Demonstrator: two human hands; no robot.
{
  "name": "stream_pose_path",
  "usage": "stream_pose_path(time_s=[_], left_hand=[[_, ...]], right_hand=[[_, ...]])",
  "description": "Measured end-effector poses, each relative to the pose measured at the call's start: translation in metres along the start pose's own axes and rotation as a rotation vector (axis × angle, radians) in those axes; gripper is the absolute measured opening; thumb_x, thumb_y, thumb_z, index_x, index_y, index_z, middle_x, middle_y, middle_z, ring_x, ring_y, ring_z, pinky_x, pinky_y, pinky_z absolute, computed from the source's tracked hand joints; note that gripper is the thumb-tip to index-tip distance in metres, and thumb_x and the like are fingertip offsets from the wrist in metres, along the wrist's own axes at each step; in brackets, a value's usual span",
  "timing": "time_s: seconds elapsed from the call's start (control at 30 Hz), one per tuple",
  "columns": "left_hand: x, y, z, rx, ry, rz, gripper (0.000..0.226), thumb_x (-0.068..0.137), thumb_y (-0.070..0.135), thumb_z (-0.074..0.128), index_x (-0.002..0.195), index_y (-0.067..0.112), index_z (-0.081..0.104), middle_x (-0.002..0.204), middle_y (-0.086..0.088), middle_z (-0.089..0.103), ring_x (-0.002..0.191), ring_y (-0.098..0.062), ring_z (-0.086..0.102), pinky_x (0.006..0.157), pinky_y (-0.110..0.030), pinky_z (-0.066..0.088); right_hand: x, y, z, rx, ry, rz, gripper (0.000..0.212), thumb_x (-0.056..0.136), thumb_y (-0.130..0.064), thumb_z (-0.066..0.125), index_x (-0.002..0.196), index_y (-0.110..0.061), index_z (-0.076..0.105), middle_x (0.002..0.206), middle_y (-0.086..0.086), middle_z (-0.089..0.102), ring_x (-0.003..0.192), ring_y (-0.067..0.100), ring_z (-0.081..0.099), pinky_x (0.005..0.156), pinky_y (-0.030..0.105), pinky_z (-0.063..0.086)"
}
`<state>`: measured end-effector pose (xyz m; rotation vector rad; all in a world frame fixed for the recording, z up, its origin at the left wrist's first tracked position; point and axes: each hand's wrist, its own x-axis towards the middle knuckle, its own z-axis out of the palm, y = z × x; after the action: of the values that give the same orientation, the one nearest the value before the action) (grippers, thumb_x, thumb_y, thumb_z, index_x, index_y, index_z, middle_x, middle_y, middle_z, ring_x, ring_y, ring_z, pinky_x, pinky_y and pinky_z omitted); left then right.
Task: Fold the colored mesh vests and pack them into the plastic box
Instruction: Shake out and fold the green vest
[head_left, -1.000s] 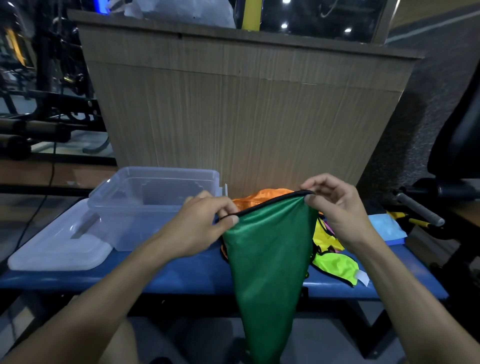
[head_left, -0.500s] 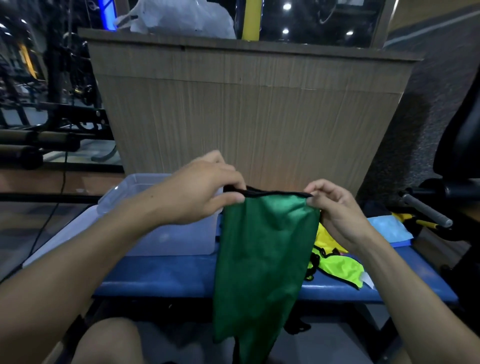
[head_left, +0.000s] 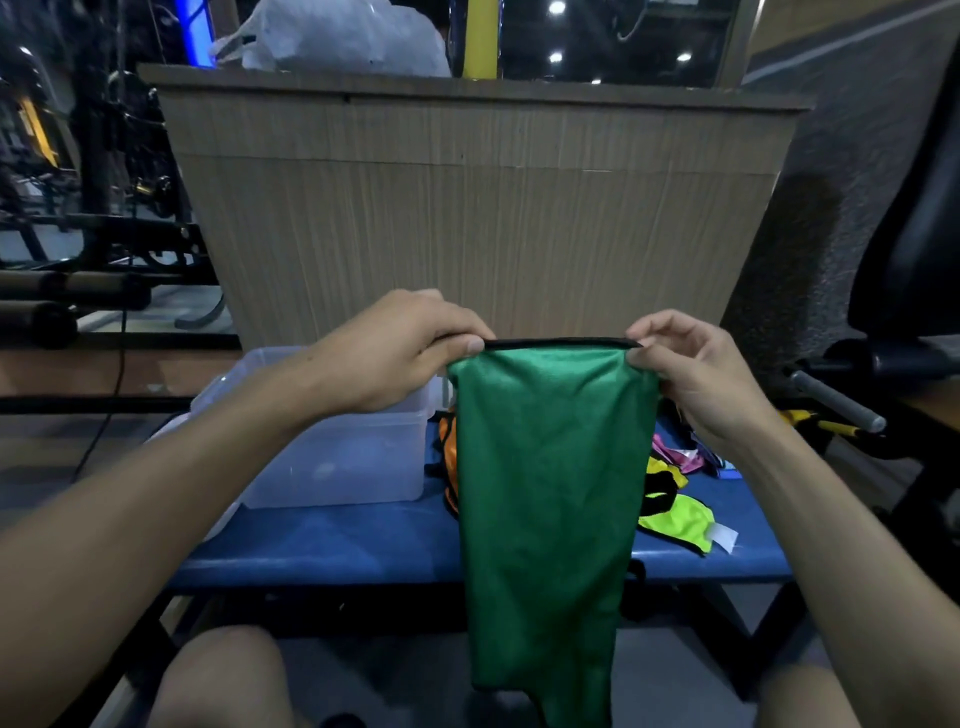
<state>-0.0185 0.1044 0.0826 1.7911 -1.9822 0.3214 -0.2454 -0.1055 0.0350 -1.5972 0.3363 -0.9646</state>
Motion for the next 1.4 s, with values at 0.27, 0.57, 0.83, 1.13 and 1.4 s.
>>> stream_pose_path(time_s=[0.27,0.57,0.83,1.13,1.4], left_hand=[[0.003,0.002,0.038,0.076,0.012,-0.139,0.043,0.106,0.031,0.045,0.148,0.025,0.047,0.089,0.003,0.060,0.090,-0.011,0.048,0.080,-0.037,0.047],[0.017,0.014,0.050,0.360,-0.132,-0.179,0.030,0.110,0.029,0.031,0.095,0.015,0.054,0.088,0.001,0.052,0.092,-0.023,0.045,0.076,-0.049,0.048],[0.052,0.038,0.017,0.019,-0.008,-0.089,0.025,0.107,0.031,0.044,0.094,0.018,0.061,0.089,0.010,0.061,0.084,-0.010,0.058,0.072,-0.025,0.038],[0.073,0.101,0.069,-0.430,-0.184,0.133,0.023,0.101,0.031,0.060,0.115,0.024,0.077,0.108,0.015,0.076,0.104,0.005,0.067,0.096,-0.032,0.052],[0.097,0.113,0.136,-1.056,-0.044,-0.021,0.031,0.107,0.012,0.051,0.136,0.011,0.063,0.100,0.002,0.073,0.070,-0.019,0.070,0.074,-0.045,0.063]], right_hand=[[-0.003,-0.005,-0.011,-0.170,0.065,-0.027,0.022,0.089,0.006,0.067,0.094,-0.015,0.068,0.076,0.004,0.063,0.061,0.019,0.054,0.046,0.024,0.040],[-0.006,-0.013,-0.016,-0.302,-0.097,-0.152,0.019,0.092,0.008,0.066,0.104,-0.007,0.066,0.081,-0.001,0.063,0.074,0.008,0.059,0.070,0.017,0.047],[-0.010,0.001,-0.051,-0.330,-0.108,-0.034,0.028,0.091,-0.001,0.071,0.116,-0.014,0.070,0.092,0.004,0.070,0.088,0.014,0.068,0.080,0.025,0.053],[-0.073,-0.003,-0.130,-0.512,-0.253,0.399,0.023,0.079,-0.019,0.078,0.086,-0.001,0.066,0.065,0.007,0.050,0.055,0.019,0.040,0.049,0.024,0.032],[-0.006,-0.083,-0.149,-0.883,0.201,0.215,0.017,0.091,-0.001,0.071,0.090,-0.017,0.075,0.047,0.007,0.059,0.032,0.014,0.051,0.033,0.019,0.042]])
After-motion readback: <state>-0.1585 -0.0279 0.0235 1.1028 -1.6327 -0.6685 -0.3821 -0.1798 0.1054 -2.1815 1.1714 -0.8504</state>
